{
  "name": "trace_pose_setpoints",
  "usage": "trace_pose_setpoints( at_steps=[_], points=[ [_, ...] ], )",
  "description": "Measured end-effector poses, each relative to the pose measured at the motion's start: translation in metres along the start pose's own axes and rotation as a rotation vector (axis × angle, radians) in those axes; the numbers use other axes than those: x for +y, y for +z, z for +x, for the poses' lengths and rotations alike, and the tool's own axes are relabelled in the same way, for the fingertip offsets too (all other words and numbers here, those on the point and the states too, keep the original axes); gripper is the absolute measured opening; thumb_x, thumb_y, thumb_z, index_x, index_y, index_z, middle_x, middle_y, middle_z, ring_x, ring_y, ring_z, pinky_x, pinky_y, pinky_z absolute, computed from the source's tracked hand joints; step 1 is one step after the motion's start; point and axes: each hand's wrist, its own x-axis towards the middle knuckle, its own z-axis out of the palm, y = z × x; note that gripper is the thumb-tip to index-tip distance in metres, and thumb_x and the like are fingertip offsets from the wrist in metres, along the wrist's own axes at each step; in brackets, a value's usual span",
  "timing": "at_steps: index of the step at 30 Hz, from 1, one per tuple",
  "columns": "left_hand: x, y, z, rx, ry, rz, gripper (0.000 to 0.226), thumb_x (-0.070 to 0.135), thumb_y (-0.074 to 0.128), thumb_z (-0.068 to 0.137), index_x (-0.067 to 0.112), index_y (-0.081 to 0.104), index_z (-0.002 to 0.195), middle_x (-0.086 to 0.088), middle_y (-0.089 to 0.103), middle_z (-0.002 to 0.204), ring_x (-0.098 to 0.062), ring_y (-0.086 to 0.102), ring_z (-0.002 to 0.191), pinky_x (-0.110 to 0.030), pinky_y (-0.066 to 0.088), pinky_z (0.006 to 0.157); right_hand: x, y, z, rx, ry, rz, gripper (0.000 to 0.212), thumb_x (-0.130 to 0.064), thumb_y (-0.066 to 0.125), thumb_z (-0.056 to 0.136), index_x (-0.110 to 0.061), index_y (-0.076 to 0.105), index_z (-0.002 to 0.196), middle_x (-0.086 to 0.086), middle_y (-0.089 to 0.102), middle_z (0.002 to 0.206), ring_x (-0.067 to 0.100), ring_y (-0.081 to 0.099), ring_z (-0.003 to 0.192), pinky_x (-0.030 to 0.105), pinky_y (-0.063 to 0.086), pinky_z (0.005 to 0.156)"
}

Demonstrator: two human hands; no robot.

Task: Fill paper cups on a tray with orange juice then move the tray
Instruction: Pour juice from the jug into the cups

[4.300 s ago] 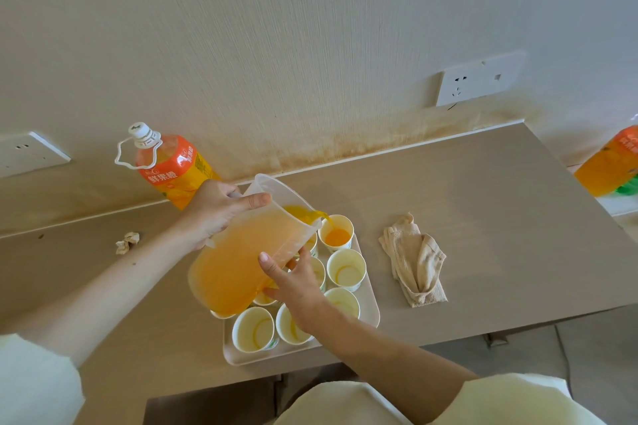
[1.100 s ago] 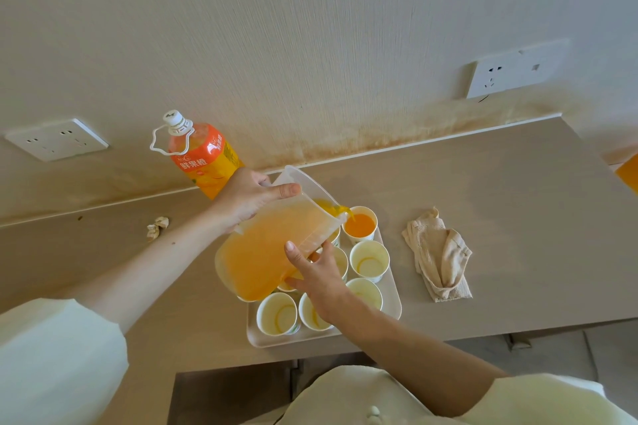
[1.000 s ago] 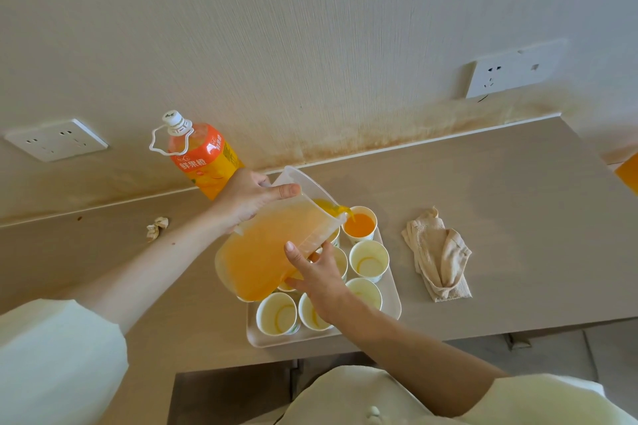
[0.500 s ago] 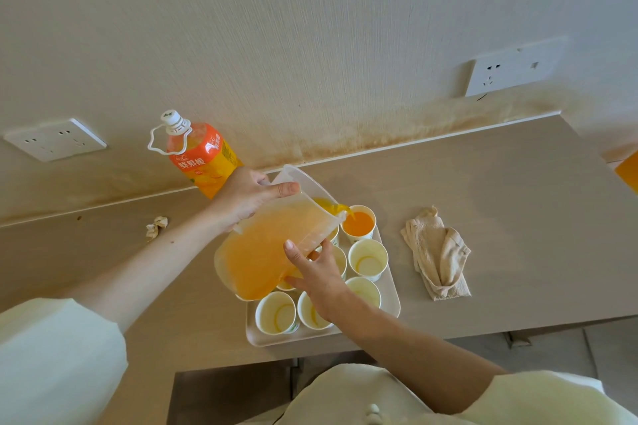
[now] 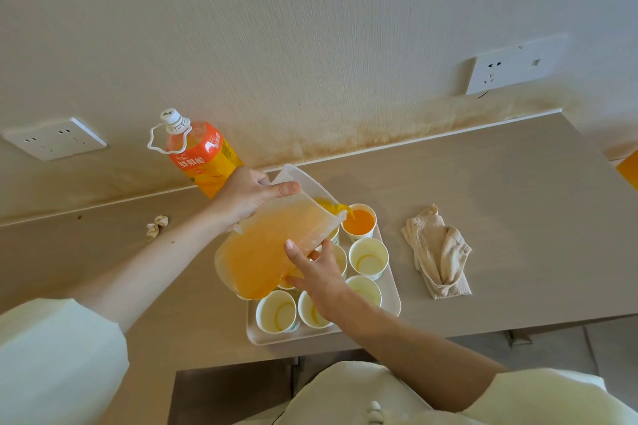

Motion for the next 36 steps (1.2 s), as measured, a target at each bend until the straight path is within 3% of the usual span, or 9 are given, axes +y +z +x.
trace_pose_setpoints(
  at_steps=[8,21,26,32,36],
  points=[
    [0.000,-0.001,0.000,-0.006,0.003,0.001,0.059,0.056,0.075,0.057,0.016,0.031,0.055,0.001,0.024,0.046,-0.009,0.020,0.035,-0.024,0.020,0.041,0.001,0.002,0.000,-0.002,0.008,0.001,0.065,-0.026,0.072,0.084,-0.026,0.029,0.132,0.001,0.051,0.126,0.021,0.054,0.113,0.046,0.053,0.093],
    [0.000,-0.001,0.002,0.002,0.000,-0.041,0.056,0.048,0.077,0.064,0.017,0.032,0.055,0.004,0.025,0.043,-0.008,0.020,0.036,-0.021,0.019,0.038,-0.001,0.001,0.002,0.021,-0.004,-0.002,0.081,-0.034,0.077,0.074,-0.025,0.028,0.139,0.004,0.050,0.134,0.023,0.055,0.117,0.044,0.054,0.091],
    [0.002,-0.001,0.007,0.013,0.002,-0.069,0.054,0.044,0.078,0.068,0.018,0.033,0.054,0.006,0.028,0.040,-0.011,0.023,0.037,-0.022,0.020,0.041,-0.007,-0.002,0.004,0.037,-0.035,-0.006,0.068,-0.026,0.076,0.081,-0.027,0.031,0.132,-0.003,0.056,0.119,0.013,0.059,0.105,0.041,0.056,0.087],
    [0.006,-0.001,0.006,0.033,0.051,-0.108,0.051,0.046,0.076,0.064,0.014,0.036,0.055,-0.001,0.033,0.042,-0.009,0.027,0.035,-0.019,0.028,0.040,-0.014,-0.003,0.006,0.068,-0.078,-0.026,0.074,-0.026,0.078,0.079,-0.029,0.029,0.135,-0.004,0.057,0.118,0.015,0.059,0.110,0.038,0.056,0.086],
    [0.005,-0.002,0.004,0.087,0.101,-0.143,0.055,0.051,0.076,0.059,0.015,0.035,0.057,0.003,0.032,0.042,-0.009,0.028,0.036,-0.024,0.027,0.043,-0.021,-0.005,0.005,0.086,-0.112,-0.109,0.080,-0.039,0.081,0.070,-0.032,0.032,0.134,-0.001,0.057,0.126,0.019,0.058,0.115,0.038,0.054,0.090]
  ],
)
